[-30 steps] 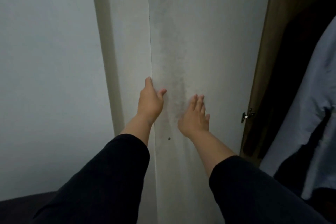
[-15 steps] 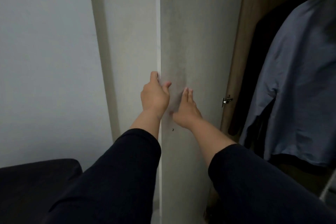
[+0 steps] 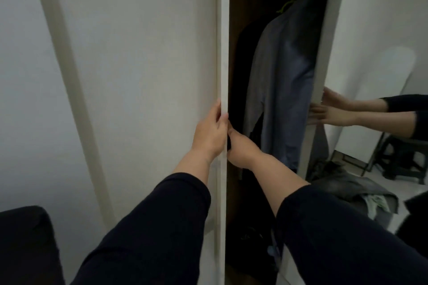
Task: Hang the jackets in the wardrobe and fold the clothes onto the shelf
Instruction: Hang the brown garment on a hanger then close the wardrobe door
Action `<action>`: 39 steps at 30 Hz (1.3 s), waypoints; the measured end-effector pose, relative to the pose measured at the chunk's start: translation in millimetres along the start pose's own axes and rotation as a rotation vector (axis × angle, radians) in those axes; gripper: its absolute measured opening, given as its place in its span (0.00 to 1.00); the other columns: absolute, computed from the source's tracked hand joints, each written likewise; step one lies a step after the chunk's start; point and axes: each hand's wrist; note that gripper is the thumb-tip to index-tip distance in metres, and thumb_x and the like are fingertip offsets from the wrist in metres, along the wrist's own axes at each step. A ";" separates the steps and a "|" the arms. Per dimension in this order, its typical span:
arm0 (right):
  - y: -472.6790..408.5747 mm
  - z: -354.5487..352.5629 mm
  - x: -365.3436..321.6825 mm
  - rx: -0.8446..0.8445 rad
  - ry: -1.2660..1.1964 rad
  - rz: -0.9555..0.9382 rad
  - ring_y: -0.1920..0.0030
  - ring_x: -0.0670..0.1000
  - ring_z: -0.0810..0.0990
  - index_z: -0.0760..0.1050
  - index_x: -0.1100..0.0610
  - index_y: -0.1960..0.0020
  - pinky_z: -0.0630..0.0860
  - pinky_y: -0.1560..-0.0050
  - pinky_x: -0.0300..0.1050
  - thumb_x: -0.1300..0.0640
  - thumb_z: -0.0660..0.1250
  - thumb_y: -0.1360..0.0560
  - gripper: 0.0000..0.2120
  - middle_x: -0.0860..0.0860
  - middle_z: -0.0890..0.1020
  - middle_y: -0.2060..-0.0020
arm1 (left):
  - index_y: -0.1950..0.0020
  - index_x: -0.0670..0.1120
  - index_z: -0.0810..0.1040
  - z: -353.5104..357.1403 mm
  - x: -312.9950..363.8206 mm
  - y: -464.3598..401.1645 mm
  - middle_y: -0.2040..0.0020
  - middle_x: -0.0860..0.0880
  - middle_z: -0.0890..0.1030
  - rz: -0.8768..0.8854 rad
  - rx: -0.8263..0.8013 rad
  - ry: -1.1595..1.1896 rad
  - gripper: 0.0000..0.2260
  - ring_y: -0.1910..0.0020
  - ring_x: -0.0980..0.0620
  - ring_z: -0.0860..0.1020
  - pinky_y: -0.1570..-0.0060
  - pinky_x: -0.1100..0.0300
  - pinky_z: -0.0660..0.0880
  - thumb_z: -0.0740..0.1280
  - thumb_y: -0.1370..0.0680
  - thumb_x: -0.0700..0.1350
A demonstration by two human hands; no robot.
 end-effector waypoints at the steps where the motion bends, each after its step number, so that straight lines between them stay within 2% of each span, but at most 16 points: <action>1: 7.1 -9.5 8.8 0.019 0.054 0.015 0.32 0.55 0.70 0.43 0.51 0.22 0.67 0.31 0.53 0.66 0.57 0.24 0.37 0.54 0.65 0.27 | 0.22 0.54 0.52 7.7 3.4 0.8 0.26 0.48 0.67 0.022 -0.075 -0.024 0.22 0.29 0.48 0.68 0.34 0.61 0.63 0.51 0.17 0.51; 3: 18.1 -28.7 25.9 0.052 0.224 0.067 0.25 0.52 0.59 0.44 0.52 0.22 0.53 0.25 0.59 0.66 0.56 0.25 0.37 0.51 0.57 0.23 | 0.22 0.57 0.44 24.4 8.7 1.4 0.24 0.48 0.62 0.050 -0.216 -0.080 0.24 0.27 0.46 0.65 0.28 0.54 0.62 0.49 0.17 0.49; 4: 21.1 -38.4 34.5 0.070 0.328 0.092 0.23 0.51 0.53 0.45 0.53 0.22 0.46 0.24 0.61 0.67 0.56 0.25 0.36 0.50 0.54 0.22 | 0.23 0.58 0.40 33.2 11.0 0.3 0.22 0.50 0.57 0.072 -0.268 -0.107 0.26 0.26 0.47 0.62 0.26 0.51 0.59 0.49 0.18 0.47; 6: 27.7 -59.8 50.0 0.125 0.546 0.137 0.22 0.50 0.44 0.44 0.55 0.21 0.39 0.26 0.64 0.65 0.56 0.24 0.36 0.50 0.48 0.22 | 0.24 0.56 0.35 50.2 18.2 -2.2 0.21 0.54 0.44 0.114 -0.351 -0.166 0.31 0.23 0.52 0.54 0.24 0.46 0.53 0.51 0.20 0.44; 9: 36.8 -84.2 74.2 0.204 0.822 0.231 0.23 0.53 0.37 0.43 0.57 0.22 0.36 0.29 0.68 0.57 0.55 0.21 0.33 0.53 0.42 0.22 | 0.25 0.52 0.30 75.4 32.6 -5.1 0.23 0.55 0.33 0.099 -0.456 -0.264 0.38 0.22 0.52 0.51 0.25 0.40 0.44 0.56 0.22 0.40; 12: 45.8 -96.1 92.6 0.221 0.956 0.336 0.24 0.56 0.34 0.41 0.59 0.22 0.35 0.29 0.68 0.52 0.53 0.20 0.32 0.56 0.38 0.23 | 0.26 0.52 0.27 97.2 41.3 -11.1 0.25 0.55 0.28 0.075 -0.493 -0.294 0.44 0.23 0.51 0.53 0.26 0.37 0.44 0.59 0.25 0.36; 14: 49.9 -101.8 103.0 0.241 1.025 0.395 0.24 0.57 0.32 0.39 0.60 0.22 0.33 0.31 0.69 0.49 0.52 0.20 0.34 0.57 0.35 0.24 | 0.27 0.51 0.26 108.7 44.6 -16.0 0.27 0.54 0.25 0.082 -0.521 -0.307 0.46 0.22 0.51 0.51 0.26 0.39 0.42 0.60 0.26 0.33; 16: 51.5 -104.4 113.3 0.249 1.082 0.413 0.25 0.56 0.29 0.36 0.60 0.23 0.32 0.31 0.70 0.48 0.51 0.20 0.35 0.56 0.30 0.25 | 0.27 0.49 0.26 118.1 47.7 -20.4 0.27 0.53 0.24 0.096 -0.549 -0.334 0.47 0.22 0.51 0.46 0.27 0.39 0.43 0.61 0.27 0.33; 19: 51.0 -104.0 124.8 0.260 1.087 0.388 0.30 0.56 0.24 0.33 0.59 0.23 0.34 0.30 0.70 0.51 0.50 0.20 0.34 0.55 0.25 0.31 | 0.26 0.49 0.26 132.5 49.4 -27.4 0.28 0.52 0.23 0.111 -0.581 -0.362 0.47 0.22 0.52 0.41 0.27 0.39 0.44 0.62 0.27 0.33; 24: 47.1 -102.4 138.1 0.281 1.113 0.360 0.29 0.56 0.23 0.30 0.58 0.27 0.34 0.30 0.71 0.48 0.51 0.20 0.35 0.55 0.24 0.31 | 0.27 0.48 0.26 150.2 55.5 -41.0 0.28 0.52 0.22 0.123 -0.639 -0.381 0.46 0.22 0.52 0.39 0.27 0.38 0.45 0.62 0.26 0.34; 30: 46.6 -103.0 141.7 0.283 1.113 0.334 0.31 0.56 0.22 0.27 0.58 0.30 0.31 0.31 0.70 0.49 0.51 0.20 0.35 0.55 0.22 0.33 | 0.28 0.52 0.25 162.8 51.6 -49.7 0.30 0.54 0.21 0.141 -0.663 -0.369 0.46 0.23 0.53 0.36 0.26 0.39 0.47 0.61 0.25 0.35; 32: 45.7 -104.4 141.0 0.267 1.138 0.343 0.30 0.56 0.22 0.28 0.57 0.28 0.31 0.31 0.70 0.50 0.51 0.20 0.35 0.55 0.23 0.32 | 0.28 0.54 0.25 159.1 50.7 -54.7 0.29 0.56 0.22 0.147 -0.687 -0.376 0.46 0.23 0.55 0.38 0.26 0.39 0.46 0.59 0.26 0.33; 35: 49.5 -108.4 131.0 0.248 1.113 0.320 0.30 0.55 0.23 0.34 0.56 0.24 0.33 0.30 0.69 0.52 0.50 0.20 0.32 0.53 0.27 0.28 | 0.27 0.54 0.27 150.1 54.2 -54.9 0.28 0.56 0.24 0.147 -0.696 -0.382 0.43 0.22 0.54 0.47 0.26 0.41 0.44 0.57 0.25 0.34; 39: 74.0 -110.3 124.9 0.167 1.151 0.303 0.24 0.55 0.33 0.42 0.57 0.22 0.36 0.28 0.67 0.51 0.52 0.20 0.31 0.54 0.38 0.23 | 0.23 0.49 0.35 144.3 61.2 -48.5 0.23 0.50 0.31 0.150 -0.650 -0.408 0.41 0.23 0.47 0.57 0.26 0.42 0.51 0.61 0.25 0.35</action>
Point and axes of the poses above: each hand's wrist, its own y-axis away from the middle knuckle, its own z-axis out of the palm, x = y × z
